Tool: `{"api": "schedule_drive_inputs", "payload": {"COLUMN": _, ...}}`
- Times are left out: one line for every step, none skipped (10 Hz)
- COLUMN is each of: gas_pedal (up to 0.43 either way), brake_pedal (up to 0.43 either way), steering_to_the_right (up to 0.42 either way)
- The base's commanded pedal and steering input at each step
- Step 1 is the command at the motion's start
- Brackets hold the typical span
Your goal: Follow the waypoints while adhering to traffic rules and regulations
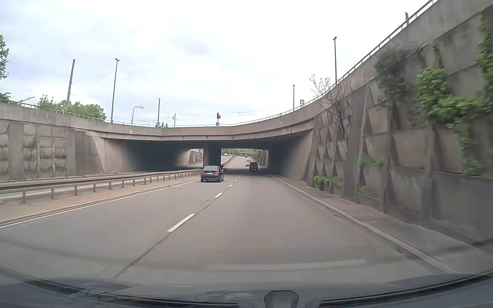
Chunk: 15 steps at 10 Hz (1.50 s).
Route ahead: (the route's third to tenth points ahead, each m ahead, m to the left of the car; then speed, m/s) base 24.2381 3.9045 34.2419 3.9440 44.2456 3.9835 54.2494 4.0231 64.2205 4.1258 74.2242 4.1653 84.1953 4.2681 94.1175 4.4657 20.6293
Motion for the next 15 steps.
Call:
{"api": "schedule_drive_inputs", "payload": {"gas_pedal": 0.079, "brake_pedal": 0.0, "steering_to_the_right": -0.002}}
{"api": "schedule_drive_inputs", "payload": {"gas_pedal": 0.079, "brake_pedal": 0.0, "steering_to_the_right": 0.0}}
{"api": "schedule_drive_inputs", "payload": {"gas_pedal": 0.079, "brake_pedal": 0.0, "steering_to_the_right": 0.001}}
{"api": "schedule_drive_inputs", "payload": {"gas_pedal": 0.079, "brake_pedal": 0.0, "steering_to_the_right": 0.001}}
{"api": "schedule_drive_inputs", "payload": {"gas_pedal": 0.079, "brake_pedal": 0.0, "steering_to_the_right": 0.001}}
{"api": "schedule_drive_inputs", "payload": {"gas_pedal": 0.079, "brake_pedal": 0.0, "steering_to_the_right": 0.0}}
{"api": "schedule_drive_inputs", "payload": {"gas_pedal": 0.079, "brake_pedal": 0.0, "steering_to_the_right": 0.0}}
{"api": "schedule_drive_inputs", "payload": {"gas_pedal": 0.079, "brake_pedal": 0.0, "steering_to_the_right": 0.0}}
{"api": "schedule_drive_inputs", "payload": {"gas_pedal": 0.079, "brake_pedal": 0.0, "steering_to_the_right": -0.001}}
{"api": "schedule_drive_inputs", "payload": {"gas_pedal": 0.079, "brake_pedal": 0.0, "steering_to_the_right": -0.001}}
{"api": "schedule_drive_inputs", "payload": {"gas_pedal": 0.079, "brake_pedal": 0.0, "steering_to_the_right": -0.001}}
{"api": "schedule_drive_inputs", "payload": {"gas_pedal": 0.079, "brake_pedal": 0.0, "steering_to_the_right": -0.001}}
{"api": "schedule_drive_inputs", "payload": {"gas_pedal": 0.079, "brake_pedal": 0.0, "steering_to_the_right": -0.001}}
{"api": "schedule_drive_inputs", "payload": {"gas_pedal": 0.087, "brake_pedal": 0.0, "steering_to_the_right": -0.001}}
{"api": "schedule_drive_inputs", "payload": {"gas_pedal": 0.087, "brake_pedal": 0.0, "steering_to_the_right": -0.001}}
